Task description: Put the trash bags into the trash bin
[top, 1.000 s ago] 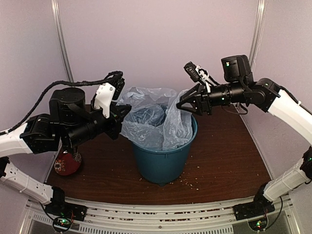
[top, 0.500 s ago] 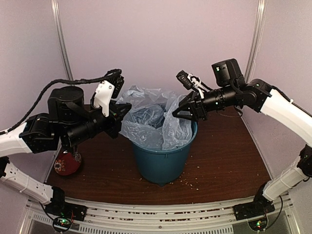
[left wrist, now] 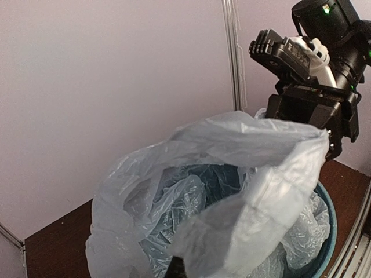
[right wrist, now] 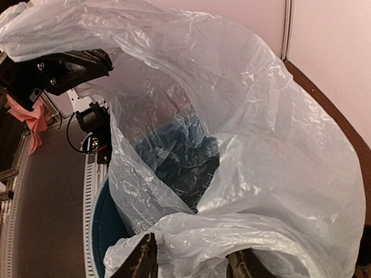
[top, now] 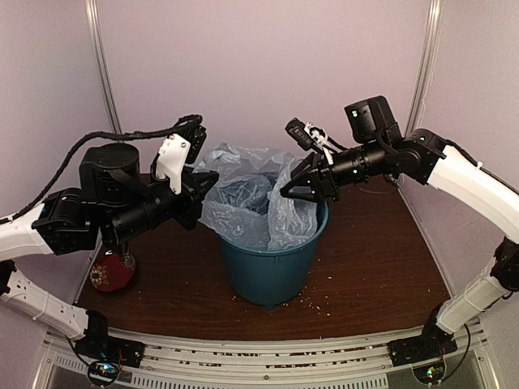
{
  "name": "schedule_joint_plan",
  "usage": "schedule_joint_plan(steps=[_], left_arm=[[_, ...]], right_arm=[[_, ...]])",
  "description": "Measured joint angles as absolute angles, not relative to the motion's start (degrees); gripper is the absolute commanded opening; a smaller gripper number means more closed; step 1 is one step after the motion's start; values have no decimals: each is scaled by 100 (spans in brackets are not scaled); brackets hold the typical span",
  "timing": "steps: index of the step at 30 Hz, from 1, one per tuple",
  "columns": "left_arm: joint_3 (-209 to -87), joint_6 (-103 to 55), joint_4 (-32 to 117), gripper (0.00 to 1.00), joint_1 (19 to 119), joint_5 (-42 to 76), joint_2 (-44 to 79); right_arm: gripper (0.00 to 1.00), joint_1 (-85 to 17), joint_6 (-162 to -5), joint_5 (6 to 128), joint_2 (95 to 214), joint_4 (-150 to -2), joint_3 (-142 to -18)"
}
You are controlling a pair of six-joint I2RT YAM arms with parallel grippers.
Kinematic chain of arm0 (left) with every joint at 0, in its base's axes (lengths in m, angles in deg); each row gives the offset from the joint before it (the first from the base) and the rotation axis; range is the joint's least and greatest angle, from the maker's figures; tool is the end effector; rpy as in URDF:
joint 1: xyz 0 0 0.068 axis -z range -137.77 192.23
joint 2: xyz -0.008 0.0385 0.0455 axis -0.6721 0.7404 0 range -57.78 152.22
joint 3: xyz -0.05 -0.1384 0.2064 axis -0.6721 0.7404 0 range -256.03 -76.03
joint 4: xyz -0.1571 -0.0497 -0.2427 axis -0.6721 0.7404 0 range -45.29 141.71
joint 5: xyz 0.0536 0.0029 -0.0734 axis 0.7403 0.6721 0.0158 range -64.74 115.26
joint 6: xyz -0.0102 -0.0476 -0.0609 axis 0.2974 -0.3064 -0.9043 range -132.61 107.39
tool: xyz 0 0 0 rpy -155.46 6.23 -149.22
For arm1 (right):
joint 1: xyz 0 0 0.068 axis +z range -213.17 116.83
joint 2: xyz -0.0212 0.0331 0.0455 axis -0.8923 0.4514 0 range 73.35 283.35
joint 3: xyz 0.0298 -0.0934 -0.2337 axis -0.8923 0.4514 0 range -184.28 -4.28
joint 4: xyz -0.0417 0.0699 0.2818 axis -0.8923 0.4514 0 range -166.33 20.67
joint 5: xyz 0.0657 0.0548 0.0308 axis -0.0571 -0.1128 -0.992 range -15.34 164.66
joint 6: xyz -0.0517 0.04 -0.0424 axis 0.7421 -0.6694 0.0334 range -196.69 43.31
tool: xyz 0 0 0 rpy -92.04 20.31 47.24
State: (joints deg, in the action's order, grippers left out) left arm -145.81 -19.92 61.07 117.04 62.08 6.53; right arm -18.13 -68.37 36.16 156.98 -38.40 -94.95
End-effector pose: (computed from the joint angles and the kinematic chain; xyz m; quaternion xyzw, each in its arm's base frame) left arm 0.1200 -0.2898 0.3955 0.2391 0.7200 -0.2133 0.6155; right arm 0.2325 0.2914 0.3849 -0.5140 0.6608 0.4189 0.3516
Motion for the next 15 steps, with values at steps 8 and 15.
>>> schedule_joint_plan(steps=[8, 15], left_arm=[[-14651, -2003, 6134, 0, 11704, 6212, 653], [-14578, -2274, 6291, 0, 11682, 6363, 378]], right_arm=[[0, -1813, -6846, 3583, 15781, -3855, -9509], [0, -2043, -6260, 3297, 14472, -3846, -8735]])
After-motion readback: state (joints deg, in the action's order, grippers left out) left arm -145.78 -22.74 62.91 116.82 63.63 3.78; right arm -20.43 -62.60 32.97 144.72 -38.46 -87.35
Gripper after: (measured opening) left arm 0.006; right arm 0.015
